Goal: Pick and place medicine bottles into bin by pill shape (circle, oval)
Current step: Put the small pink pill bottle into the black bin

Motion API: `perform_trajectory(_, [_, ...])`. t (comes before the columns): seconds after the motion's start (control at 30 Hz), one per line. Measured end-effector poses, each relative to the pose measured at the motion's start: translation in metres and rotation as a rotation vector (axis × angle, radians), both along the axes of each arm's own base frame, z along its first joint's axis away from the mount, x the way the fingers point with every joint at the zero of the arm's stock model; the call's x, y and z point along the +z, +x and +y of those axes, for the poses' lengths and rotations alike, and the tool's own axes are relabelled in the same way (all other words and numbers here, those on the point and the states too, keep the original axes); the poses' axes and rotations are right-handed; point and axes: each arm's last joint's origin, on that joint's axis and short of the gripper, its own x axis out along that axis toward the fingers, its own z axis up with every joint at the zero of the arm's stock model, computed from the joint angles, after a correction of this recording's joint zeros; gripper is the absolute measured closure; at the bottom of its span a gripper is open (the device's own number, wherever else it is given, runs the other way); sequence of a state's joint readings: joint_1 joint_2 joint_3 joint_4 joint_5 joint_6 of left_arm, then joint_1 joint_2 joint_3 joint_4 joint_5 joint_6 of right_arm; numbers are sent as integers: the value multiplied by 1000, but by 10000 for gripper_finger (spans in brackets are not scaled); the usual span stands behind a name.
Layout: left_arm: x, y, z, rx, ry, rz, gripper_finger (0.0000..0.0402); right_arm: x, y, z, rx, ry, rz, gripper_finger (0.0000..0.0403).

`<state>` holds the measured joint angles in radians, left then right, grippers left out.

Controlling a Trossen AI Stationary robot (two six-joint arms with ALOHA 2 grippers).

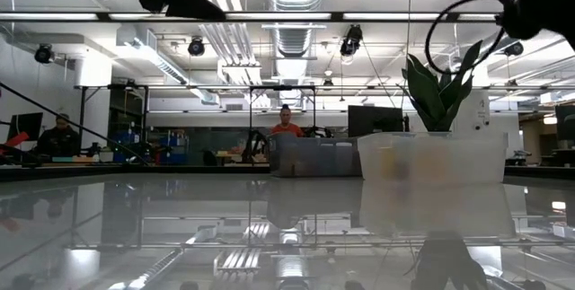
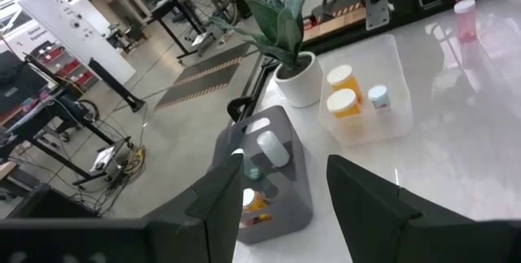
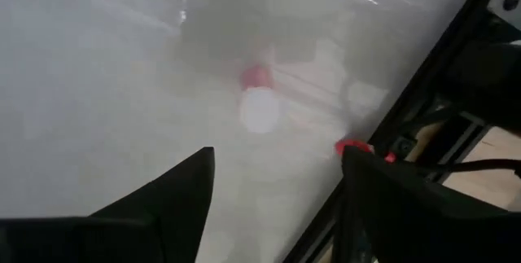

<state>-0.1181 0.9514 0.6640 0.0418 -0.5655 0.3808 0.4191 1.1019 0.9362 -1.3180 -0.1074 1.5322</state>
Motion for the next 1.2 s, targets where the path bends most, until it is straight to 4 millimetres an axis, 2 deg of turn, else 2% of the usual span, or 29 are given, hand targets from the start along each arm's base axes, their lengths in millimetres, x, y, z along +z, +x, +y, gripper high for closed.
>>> perform_trajectory(0.17, [4, -4, 0, 1, -7, -25, 240, -18, -3, -1, 13, -8, 15, 125])
perform_trajectory(0.43, [4, -9, 1, 2, -11, -32, 240, -45, 1, 1, 5, 21, -52, 133])
perform_trajectory(0.87, [3, -10, 1, 1, -10, -32, 240, -61, 6, 3, -15, -10, 19, 135])
perform_trajectory(0.97, [3, -10, 1, 1, -10, -33, 240, -64, 7, 3, -22, -17, 34, 152])
perform_trajectory(1.2, [3, -9, 1, 1, -10, -32, 240, -65, 8, 4, -26, -13, 41, 234])
